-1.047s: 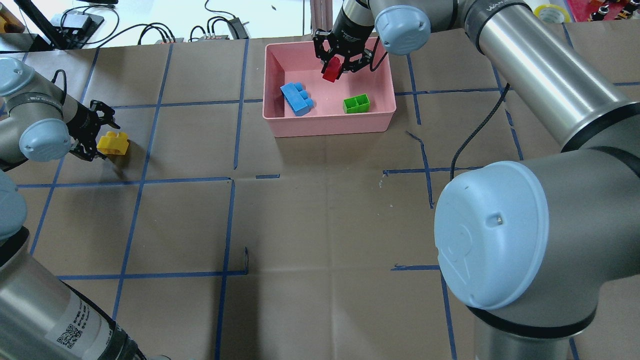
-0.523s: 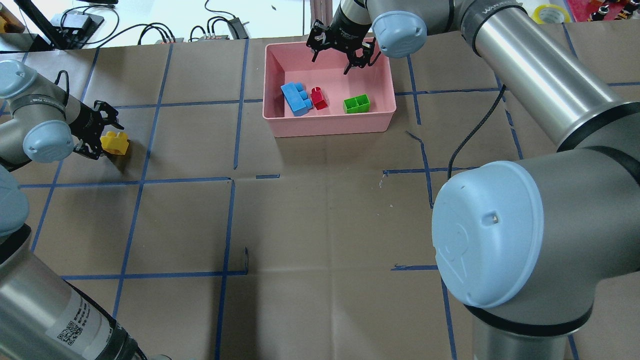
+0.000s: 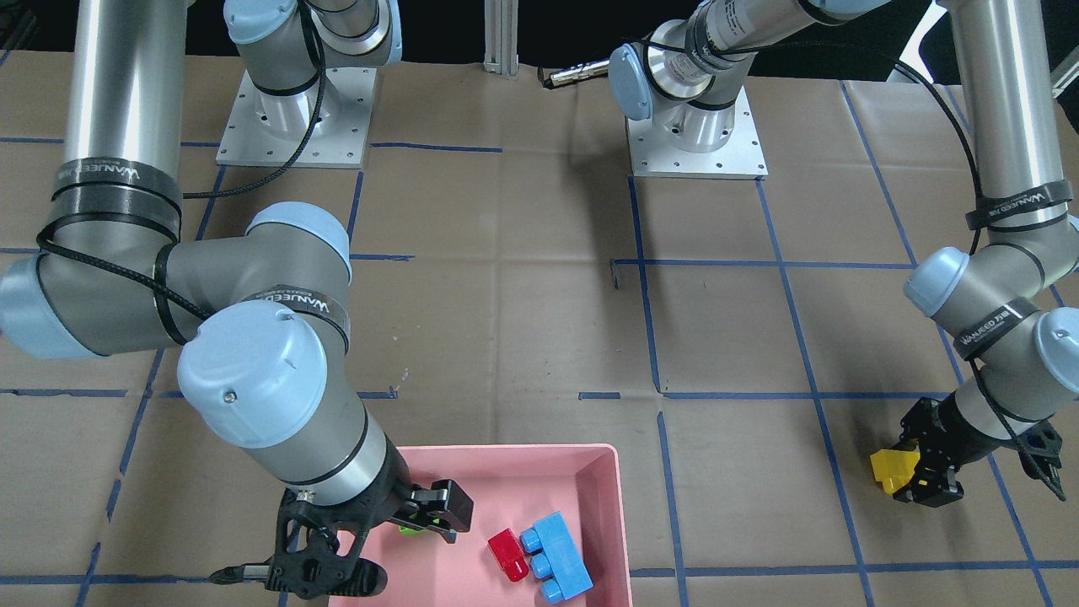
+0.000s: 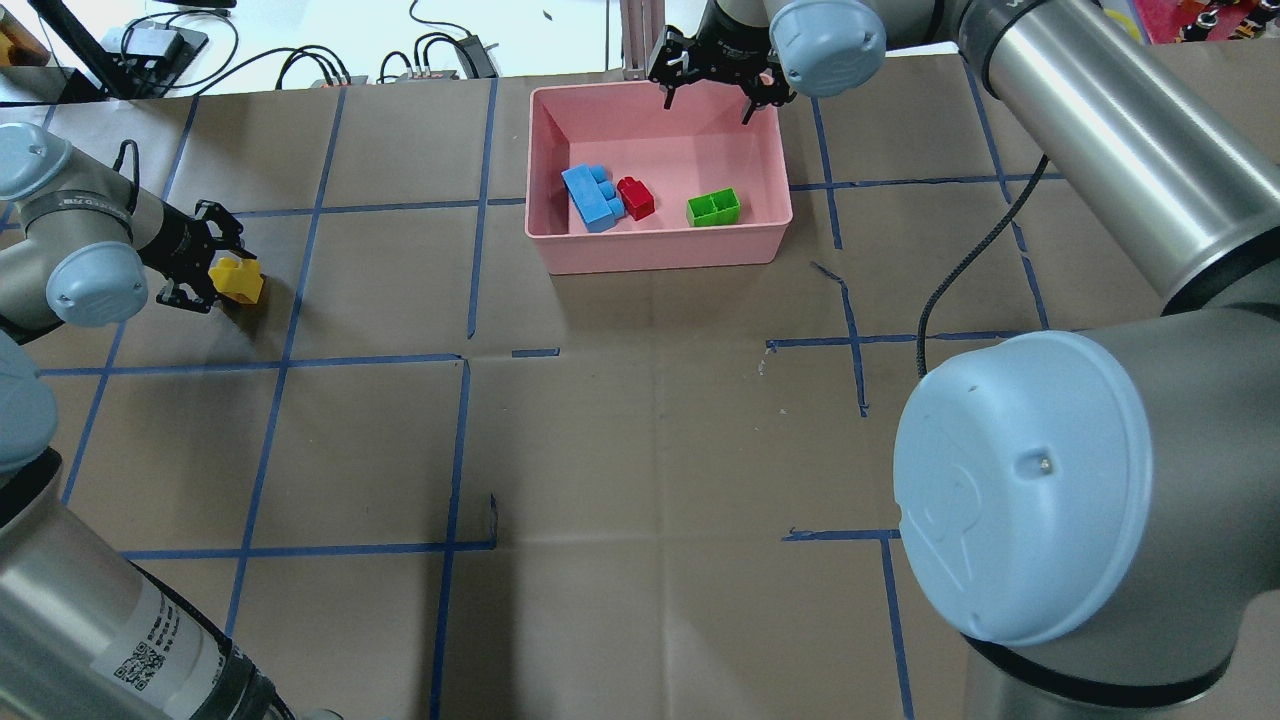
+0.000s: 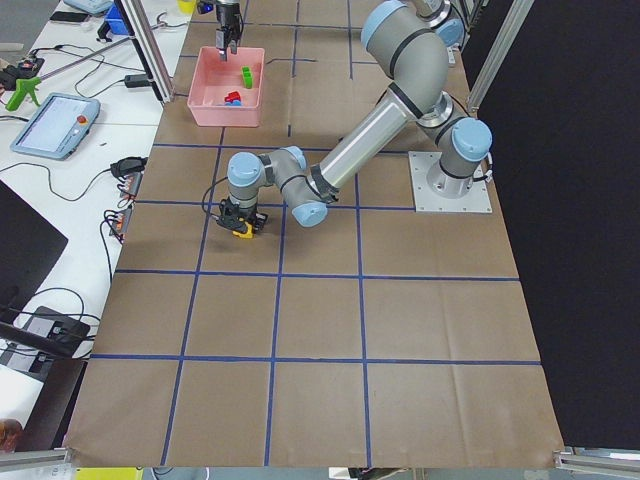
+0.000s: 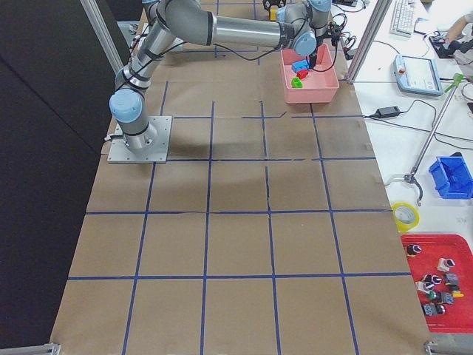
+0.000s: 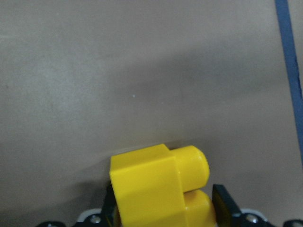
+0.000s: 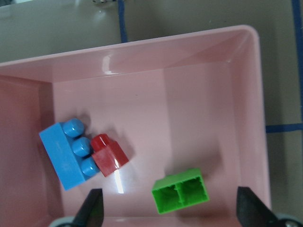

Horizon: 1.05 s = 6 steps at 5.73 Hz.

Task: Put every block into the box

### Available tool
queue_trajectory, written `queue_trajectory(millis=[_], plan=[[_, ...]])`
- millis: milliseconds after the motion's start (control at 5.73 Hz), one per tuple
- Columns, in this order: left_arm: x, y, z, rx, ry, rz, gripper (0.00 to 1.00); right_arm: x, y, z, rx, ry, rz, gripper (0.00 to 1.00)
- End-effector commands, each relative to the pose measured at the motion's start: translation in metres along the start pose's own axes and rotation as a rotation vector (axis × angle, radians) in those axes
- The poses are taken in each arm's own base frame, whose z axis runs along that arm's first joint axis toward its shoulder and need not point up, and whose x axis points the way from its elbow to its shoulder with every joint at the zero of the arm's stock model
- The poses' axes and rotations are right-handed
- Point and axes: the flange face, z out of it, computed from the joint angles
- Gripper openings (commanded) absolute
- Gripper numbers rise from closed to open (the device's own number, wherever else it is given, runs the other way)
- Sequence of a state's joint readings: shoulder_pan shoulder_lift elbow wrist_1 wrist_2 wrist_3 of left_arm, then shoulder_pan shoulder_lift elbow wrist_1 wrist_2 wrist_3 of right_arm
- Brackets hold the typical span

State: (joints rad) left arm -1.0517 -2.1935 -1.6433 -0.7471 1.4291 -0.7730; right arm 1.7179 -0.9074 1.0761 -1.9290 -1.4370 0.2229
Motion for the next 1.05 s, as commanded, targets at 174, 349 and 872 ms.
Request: queue_trajectory(millis=[174, 349, 872], plan=[[-0.005, -0.011, -0.002, -0.039, 0.046, -0.018, 0.32, 0.018, 0.053, -0.075, -0.086, 0.077, -0.087, 0.99], [0.003, -0.016, -0.014, -0.018, 0.064, -0.011, 0.32, 0.026, 0.092, -0.089, -0.097, 0.111, -0.087, 0.99], [0.031, 0.009, -0.073, 0.034, 0.125, 0.064, 0.31, 0.042, 0.183, -0.114, -0.142, 0.126, -0.087, 1.00]])
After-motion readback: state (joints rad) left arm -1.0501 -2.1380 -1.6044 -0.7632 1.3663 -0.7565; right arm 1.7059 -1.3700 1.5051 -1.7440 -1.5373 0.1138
